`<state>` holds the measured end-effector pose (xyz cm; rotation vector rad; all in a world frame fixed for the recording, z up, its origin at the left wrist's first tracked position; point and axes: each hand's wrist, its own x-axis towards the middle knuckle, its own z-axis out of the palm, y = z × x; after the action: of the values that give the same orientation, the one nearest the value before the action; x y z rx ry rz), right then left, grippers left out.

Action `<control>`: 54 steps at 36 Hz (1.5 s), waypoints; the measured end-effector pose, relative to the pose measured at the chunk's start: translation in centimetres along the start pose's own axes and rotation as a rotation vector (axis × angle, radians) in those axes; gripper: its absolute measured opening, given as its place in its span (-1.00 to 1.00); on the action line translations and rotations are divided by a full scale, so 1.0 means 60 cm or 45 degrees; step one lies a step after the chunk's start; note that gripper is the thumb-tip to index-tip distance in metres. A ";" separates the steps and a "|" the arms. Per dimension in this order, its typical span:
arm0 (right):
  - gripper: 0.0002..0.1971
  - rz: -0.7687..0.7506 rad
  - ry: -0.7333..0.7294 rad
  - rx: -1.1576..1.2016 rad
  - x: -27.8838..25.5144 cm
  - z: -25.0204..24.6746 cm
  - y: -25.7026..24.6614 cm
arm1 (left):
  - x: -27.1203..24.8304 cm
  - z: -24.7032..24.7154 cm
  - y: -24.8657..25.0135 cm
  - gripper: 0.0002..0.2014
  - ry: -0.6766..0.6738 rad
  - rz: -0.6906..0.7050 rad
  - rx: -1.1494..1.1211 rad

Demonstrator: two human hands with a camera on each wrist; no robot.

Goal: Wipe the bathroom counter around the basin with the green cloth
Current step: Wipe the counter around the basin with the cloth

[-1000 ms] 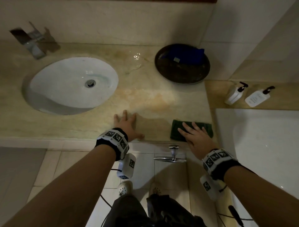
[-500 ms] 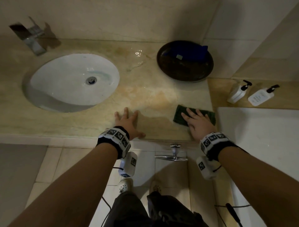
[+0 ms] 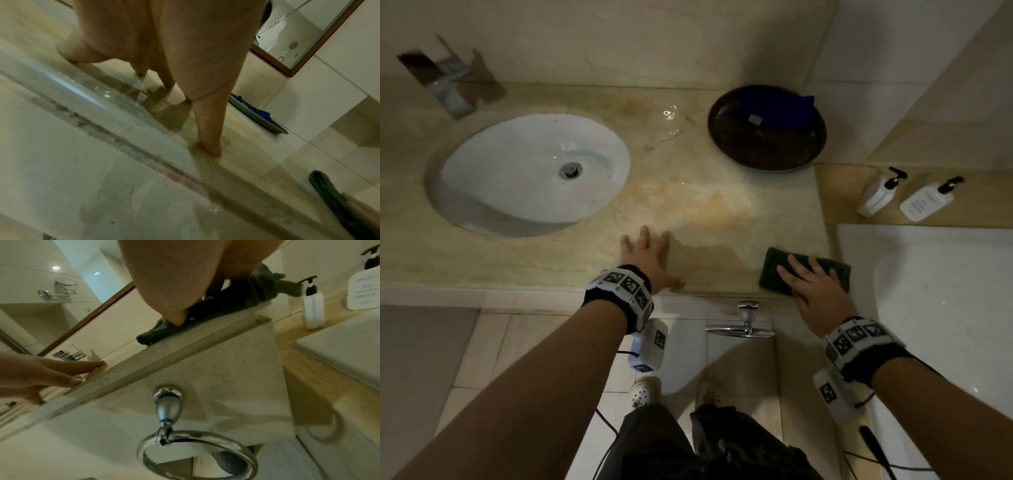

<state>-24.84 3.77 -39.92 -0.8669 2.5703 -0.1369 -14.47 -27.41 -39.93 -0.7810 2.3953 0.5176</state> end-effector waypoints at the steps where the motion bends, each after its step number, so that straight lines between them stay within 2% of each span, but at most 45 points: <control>1: -0.48 0.004 -0.010 0.000 -0.004 0.003 0.000 | 0.000 0.000 0.000 0.12 0.000 0.001 0.001; 8: -0.47 0.026 -0.038 -0.049 -0.002 0.003 -0.013 | -0.004 -0.006 0.005 0.12 -0.007 0.004 0.031; 18: -0.44 -0.183 -0.177 -0.114 0.089 -0.027 -0.087 | 0.002 -0.006 0.003 0.13 -0.023 -0.007 -0.011; 26: -0.45 -0.291 -0.090 -0.113 0.146 -0.040 -0.141 | 0.013 0.002 -0.004 0.16 -0.034 -0.007 0.014; 31: -0.45 -0.306 -0.086 -0.113 0.143 -0.034 -0.142 | 0.013 0.003 -0.004 0.17 -0.031 -0.001 0.014; 39: -0.46 -0.412 -0.239 -0.185 0.092 -0.018 -0.130 | 0.006 0.001 -0.004 0.16 -0.038 0.003 -0.062; 44: -0.51 -0.326 -0.201 -0.265 0.075 -0.020 -0.131 | 0.006 0.002 -0.005 0.15 -0.033 0.003 -0.077; 48: -0.48 -0.290 -0.273 -0.249 0.082 -0.022 -0.136 | 0.007 0.002 -0.007 0.16 -0.039 0.001 -0.098; 54: -0.48 -0.339 -0.211 -0.234 0.128 -0.038 -0.145 | 0.003 0.000 -0.005 0.17 -0.052 -0.015 -0.089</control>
<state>-26.46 -7.89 -38.67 -1.2332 2.3311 0.0916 -14.42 -27.69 -40.10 -0.8067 2.3443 0.6101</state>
